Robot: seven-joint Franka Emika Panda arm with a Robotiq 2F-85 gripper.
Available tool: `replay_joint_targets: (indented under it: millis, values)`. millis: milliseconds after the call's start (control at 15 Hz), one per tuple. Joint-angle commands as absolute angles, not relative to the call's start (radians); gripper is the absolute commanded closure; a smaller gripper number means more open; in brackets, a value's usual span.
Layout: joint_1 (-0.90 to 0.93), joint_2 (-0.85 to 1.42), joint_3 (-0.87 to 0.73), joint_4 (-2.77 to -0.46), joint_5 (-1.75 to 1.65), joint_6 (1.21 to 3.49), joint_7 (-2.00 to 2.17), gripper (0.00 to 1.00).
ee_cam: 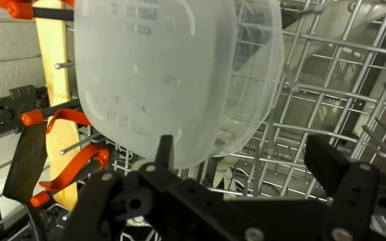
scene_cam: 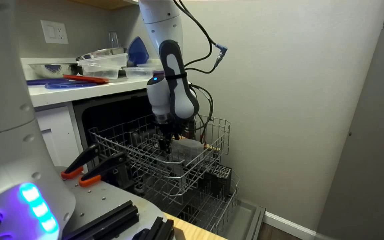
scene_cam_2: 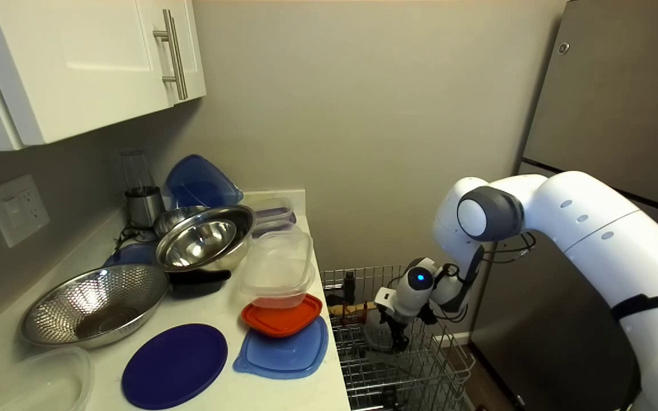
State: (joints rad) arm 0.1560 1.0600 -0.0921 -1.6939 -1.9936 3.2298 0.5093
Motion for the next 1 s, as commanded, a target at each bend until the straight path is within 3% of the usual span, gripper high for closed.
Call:
replay_joint_targets:
  millis: [0,933]
  values:
    - [0.176,1.017,-0.111,-1.749,-1.995,3.222,0.515,0.00]
    - [0.258,1.001,-0.147,-1.789,-2.022,2.970,0.577,0.00]
